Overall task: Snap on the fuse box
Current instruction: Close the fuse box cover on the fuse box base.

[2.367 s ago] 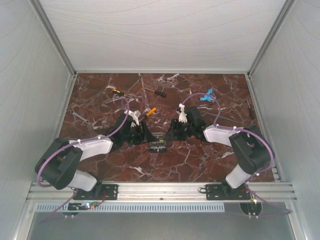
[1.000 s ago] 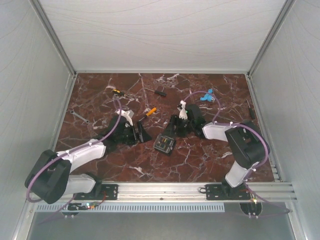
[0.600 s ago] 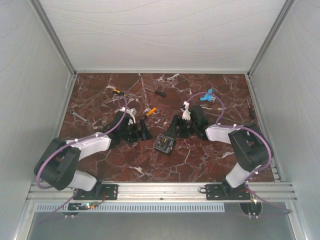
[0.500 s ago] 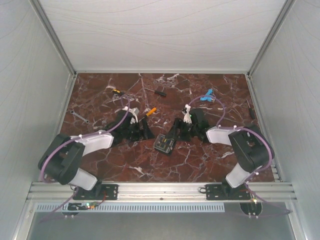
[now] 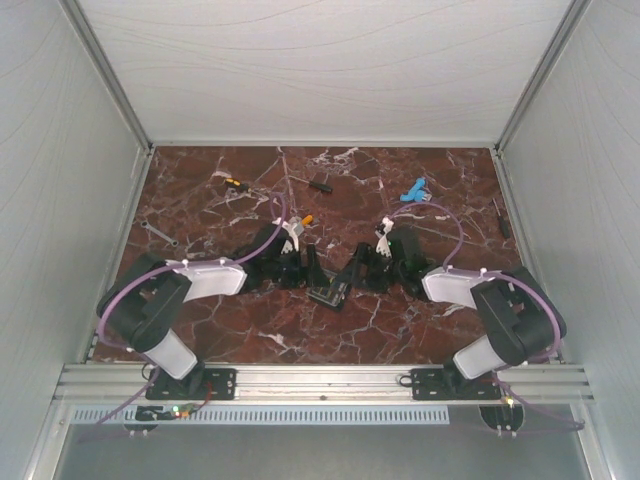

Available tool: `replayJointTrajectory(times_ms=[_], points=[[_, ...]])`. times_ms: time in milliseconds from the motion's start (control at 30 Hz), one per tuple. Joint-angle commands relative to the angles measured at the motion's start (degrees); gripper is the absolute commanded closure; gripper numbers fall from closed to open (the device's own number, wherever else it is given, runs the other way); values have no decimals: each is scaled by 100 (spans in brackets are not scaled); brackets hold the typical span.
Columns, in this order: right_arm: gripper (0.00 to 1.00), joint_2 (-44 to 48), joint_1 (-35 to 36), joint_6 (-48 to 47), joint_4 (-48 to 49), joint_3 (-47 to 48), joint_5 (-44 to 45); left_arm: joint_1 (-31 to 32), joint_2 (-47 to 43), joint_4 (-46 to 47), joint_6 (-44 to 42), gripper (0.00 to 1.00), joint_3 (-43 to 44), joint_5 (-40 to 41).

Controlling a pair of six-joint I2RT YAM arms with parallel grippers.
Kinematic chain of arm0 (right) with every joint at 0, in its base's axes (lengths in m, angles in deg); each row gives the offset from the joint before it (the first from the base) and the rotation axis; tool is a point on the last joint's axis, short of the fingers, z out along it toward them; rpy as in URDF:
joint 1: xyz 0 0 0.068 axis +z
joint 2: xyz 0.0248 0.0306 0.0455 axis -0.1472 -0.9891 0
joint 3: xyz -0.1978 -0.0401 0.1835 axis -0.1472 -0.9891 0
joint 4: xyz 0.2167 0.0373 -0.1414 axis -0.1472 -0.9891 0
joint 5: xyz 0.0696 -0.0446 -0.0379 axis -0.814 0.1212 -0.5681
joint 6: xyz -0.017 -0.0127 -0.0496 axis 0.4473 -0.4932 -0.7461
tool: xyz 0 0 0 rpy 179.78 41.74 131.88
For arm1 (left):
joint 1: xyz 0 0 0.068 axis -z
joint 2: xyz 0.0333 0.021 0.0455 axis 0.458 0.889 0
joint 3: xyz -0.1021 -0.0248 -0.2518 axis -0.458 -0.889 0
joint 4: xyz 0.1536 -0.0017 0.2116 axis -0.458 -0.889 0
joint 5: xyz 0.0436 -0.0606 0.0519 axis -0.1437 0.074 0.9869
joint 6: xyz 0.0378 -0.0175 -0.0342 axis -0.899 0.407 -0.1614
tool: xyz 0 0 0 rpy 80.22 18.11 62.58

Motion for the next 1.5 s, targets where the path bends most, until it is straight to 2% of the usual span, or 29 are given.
replayJointTrajectory(times_ms=[0,367,500,633,800,967,1167,1367,1467], points=[[24,-279,185,315,731,-80,-199,139,-109,344,185,20,213,-221],[29,-708,450,533,1508,295,-802,235,-655,266,305,20,-107,-111],[32,-801,457,497,1439,348,-853,235,-772,92,280,20,-188,123],[31,-664,399,157,936,365,-630,154,-1024,-330,159,18,-281,542],[29,-224,47,-115,555,124,-526,-421,-1732,29,377,21,-1000,44],[31,-30,24,-98,523,-69,-605,-617,-1721,177,379,26,-1058,-369],[43,-157,226,142,844,-134,-658,-609,-1374,283,362,38,-955,-557],[56,-311,411,234,1023,-82,-684,-593,-1346,279,366,43,-953,-547],[60,-352,452,281,1038,-55,-689,-574,-1329,274,353,45,-942,-536]])
